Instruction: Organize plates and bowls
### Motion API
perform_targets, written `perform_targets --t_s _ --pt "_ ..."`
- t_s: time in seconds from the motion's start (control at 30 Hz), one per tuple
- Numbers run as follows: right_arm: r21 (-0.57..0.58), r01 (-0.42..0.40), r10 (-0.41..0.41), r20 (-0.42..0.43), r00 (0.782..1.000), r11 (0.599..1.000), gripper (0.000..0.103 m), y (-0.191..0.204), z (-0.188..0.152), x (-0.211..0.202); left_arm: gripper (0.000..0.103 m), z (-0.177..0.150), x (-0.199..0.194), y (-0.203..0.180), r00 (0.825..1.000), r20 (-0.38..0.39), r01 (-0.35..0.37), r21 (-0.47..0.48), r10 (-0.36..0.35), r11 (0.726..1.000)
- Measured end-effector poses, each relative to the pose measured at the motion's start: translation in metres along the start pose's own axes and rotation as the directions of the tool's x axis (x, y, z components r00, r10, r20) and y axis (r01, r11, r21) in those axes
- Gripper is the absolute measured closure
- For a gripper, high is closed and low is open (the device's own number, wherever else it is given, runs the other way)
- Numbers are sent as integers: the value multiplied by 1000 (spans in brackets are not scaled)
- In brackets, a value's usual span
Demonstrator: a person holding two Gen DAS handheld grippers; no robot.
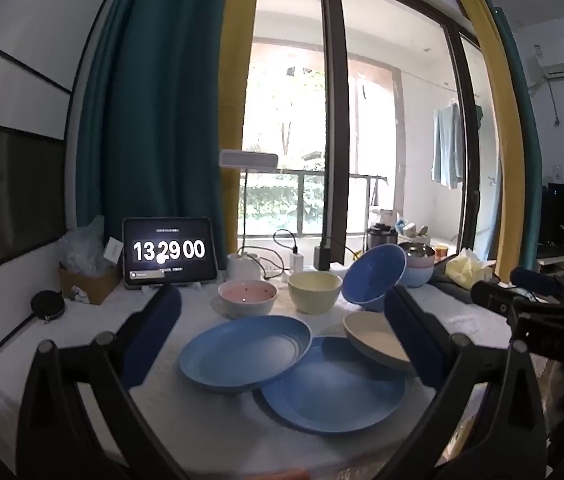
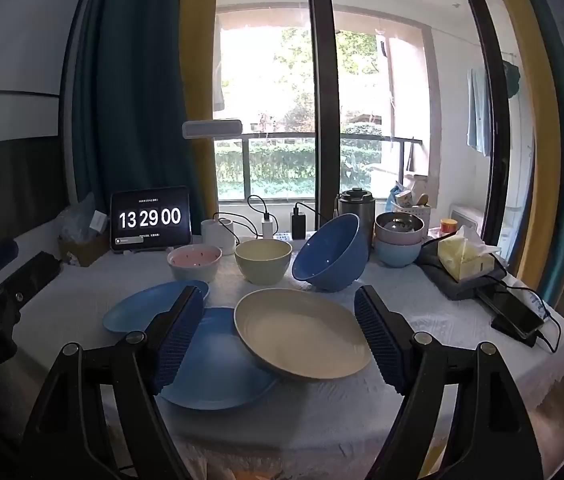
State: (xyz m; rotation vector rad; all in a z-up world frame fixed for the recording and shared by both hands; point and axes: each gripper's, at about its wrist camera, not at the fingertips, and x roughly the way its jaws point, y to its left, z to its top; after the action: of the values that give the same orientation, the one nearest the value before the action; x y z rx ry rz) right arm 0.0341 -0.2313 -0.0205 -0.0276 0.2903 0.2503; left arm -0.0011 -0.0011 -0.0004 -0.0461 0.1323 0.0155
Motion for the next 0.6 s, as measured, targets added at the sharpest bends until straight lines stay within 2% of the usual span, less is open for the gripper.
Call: perform_targets --t_s 0.6 --pt "-3 -7 7 -11 1000 1000 22 1 -2 4 1 -2 -1 6 1000 -11 -24 -14 24 1000"
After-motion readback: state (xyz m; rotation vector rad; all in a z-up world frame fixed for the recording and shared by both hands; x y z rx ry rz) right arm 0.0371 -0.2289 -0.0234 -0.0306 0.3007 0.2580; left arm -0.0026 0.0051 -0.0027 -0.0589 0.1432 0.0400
